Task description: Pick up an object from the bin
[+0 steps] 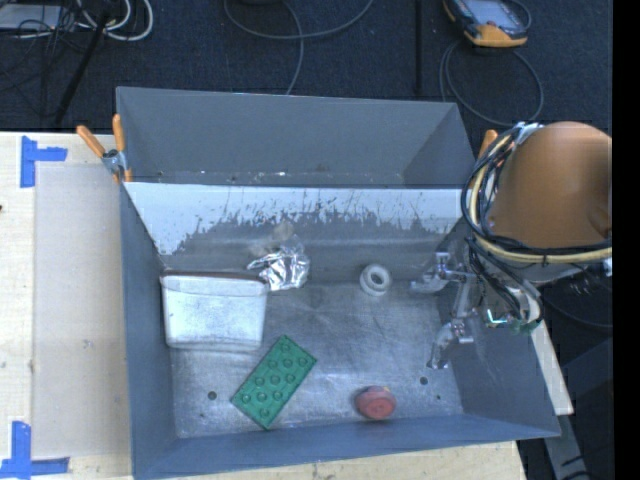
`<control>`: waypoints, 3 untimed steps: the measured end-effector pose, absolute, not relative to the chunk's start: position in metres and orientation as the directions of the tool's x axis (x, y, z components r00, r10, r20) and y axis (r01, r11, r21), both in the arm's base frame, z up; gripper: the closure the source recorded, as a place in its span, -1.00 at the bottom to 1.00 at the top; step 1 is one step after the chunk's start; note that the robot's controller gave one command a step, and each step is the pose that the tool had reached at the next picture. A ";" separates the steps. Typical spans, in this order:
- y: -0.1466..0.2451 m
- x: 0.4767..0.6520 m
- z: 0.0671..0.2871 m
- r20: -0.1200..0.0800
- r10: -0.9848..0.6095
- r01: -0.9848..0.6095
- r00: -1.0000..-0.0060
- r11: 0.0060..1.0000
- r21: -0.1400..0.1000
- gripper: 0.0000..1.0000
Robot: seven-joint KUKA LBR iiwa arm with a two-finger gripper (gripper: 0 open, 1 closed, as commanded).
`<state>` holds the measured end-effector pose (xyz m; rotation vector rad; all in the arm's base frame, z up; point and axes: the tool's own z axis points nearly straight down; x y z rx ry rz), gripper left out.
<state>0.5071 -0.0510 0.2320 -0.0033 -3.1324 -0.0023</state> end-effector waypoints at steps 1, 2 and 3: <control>0.016 0.514 0.073 -0.018 -0.029 -0.029 -0.999 1.000 0.001 -1.00; 0.022 0.499 0.218 -0.006 -0.282 -0.282 -0.959 0.959 -0.001 -1.00; 0.095 0.493 0.139 0.008 -0.270 -0.270 -0.963 0.963 0.001 -1.00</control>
Offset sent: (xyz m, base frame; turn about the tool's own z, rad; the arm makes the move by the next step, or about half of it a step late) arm 0.0012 0.0658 -0.1620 -0.0313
